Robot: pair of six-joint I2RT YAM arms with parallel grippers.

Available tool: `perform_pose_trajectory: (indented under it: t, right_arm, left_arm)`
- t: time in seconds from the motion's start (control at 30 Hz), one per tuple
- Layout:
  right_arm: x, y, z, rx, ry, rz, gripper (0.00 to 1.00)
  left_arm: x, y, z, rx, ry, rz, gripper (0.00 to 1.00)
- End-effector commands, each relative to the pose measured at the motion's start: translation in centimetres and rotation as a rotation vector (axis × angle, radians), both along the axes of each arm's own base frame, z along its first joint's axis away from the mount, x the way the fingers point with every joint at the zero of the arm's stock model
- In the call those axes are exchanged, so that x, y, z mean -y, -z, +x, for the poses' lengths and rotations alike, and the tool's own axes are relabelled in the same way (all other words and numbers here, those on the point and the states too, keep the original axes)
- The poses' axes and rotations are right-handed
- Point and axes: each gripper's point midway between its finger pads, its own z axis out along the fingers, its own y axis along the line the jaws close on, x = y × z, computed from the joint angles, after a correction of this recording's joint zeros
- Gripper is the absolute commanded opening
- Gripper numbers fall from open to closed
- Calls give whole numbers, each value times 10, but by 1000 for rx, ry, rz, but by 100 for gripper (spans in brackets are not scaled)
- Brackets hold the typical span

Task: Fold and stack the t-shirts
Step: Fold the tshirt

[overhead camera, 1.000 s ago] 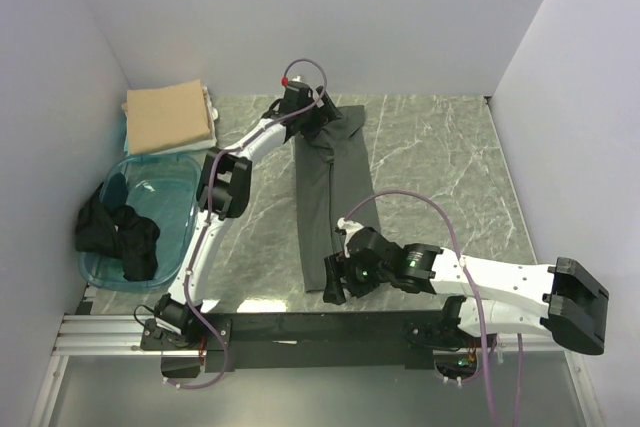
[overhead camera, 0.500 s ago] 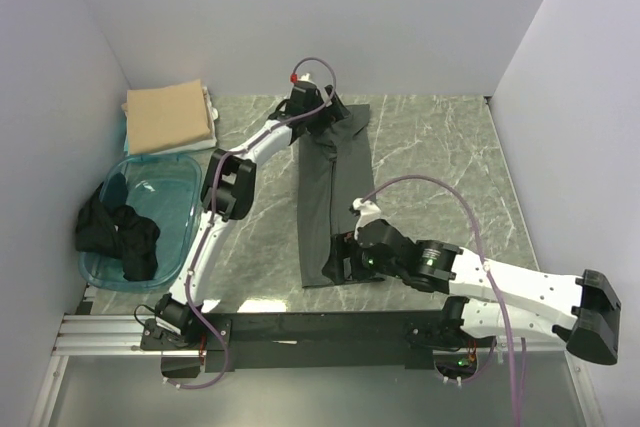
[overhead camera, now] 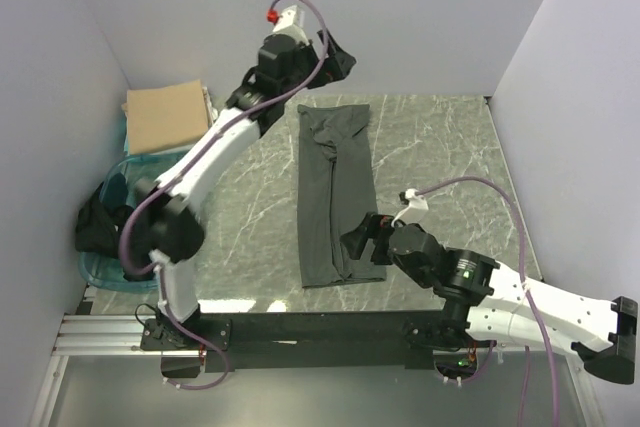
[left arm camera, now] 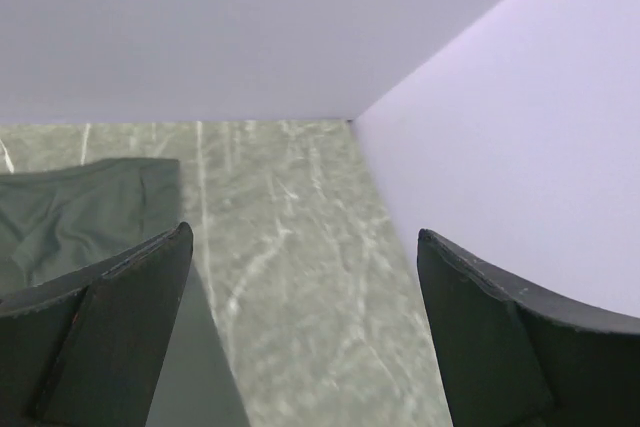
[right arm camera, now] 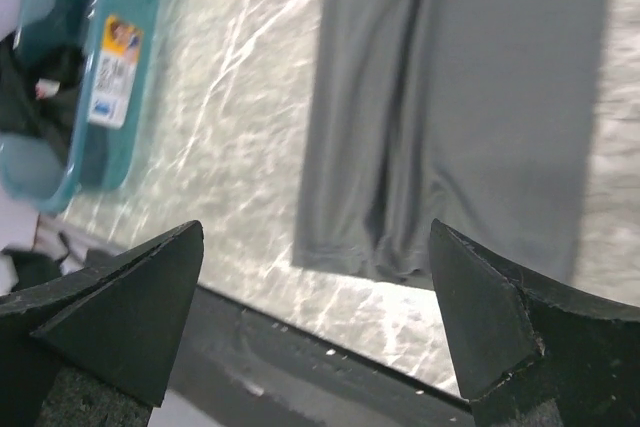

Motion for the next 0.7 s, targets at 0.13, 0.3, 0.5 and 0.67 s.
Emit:
perform_pose_trajectory:
  t: [0.13,0.3,0.5,0.67]
  right_arm:
    - [40,9,18,58,193,-43,100]
    - [59,42,19,-30,172,-160,99]
    - [61,80,21,-201,87,-160,95]
    - [53,96,11,-265,16,-172,89]
  left_arm:
    - [-45,115,-110,-282,-69,85,99]
    - [-61,190,-196,-496,-87,169,99]
    - [-67,268,-305,-720,13,262,99]
    - [-82,297,-348,-811,9,321,98]
